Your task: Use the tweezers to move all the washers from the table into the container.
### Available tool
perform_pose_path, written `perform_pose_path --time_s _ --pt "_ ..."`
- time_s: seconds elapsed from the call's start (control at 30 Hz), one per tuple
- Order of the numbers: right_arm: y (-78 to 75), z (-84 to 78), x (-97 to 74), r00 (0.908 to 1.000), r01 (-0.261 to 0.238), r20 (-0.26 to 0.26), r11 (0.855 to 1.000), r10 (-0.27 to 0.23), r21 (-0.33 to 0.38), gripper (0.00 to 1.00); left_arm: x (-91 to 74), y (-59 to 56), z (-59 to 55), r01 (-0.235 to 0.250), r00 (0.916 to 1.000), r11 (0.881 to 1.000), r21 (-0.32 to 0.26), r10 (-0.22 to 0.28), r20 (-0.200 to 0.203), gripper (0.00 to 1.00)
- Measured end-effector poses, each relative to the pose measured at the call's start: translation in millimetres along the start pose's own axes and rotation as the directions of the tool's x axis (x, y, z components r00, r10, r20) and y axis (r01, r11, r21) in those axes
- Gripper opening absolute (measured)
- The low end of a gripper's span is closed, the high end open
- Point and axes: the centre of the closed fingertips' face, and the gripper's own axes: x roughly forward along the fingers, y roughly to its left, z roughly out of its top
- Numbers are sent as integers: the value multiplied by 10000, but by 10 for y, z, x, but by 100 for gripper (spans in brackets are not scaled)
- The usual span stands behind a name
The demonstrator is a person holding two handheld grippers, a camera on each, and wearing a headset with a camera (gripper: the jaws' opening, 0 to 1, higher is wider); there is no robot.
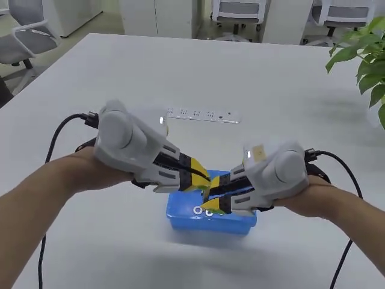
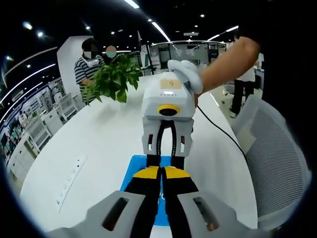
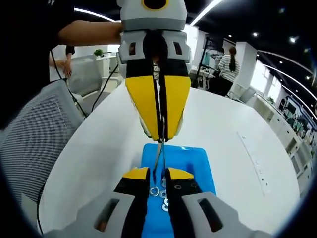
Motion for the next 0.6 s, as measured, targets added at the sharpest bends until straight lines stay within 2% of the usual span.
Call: perform_pose_path --time_s 0.07,0.3,0.43,0.6 --pt "2 29 -20 9999 52 164 10000 -52 52 12 -16 -7 23 26 10000 10000 39 -26 -7 5" --pt "31 82 -83 9995 231 232 9997 -231 14 11 -45 -65 97 135 9997 9999 27 -135 186 5" --pt "94 96 -118 9994 259 245 9997 -259 1 10 -57 -119 128 268 9994 9996 16 -268 216 5" --pt "190 73 -157 9997 238 90 9997 -238 -89 10 -71 -209 112 513 9986 9987 -14 -513 119 5"
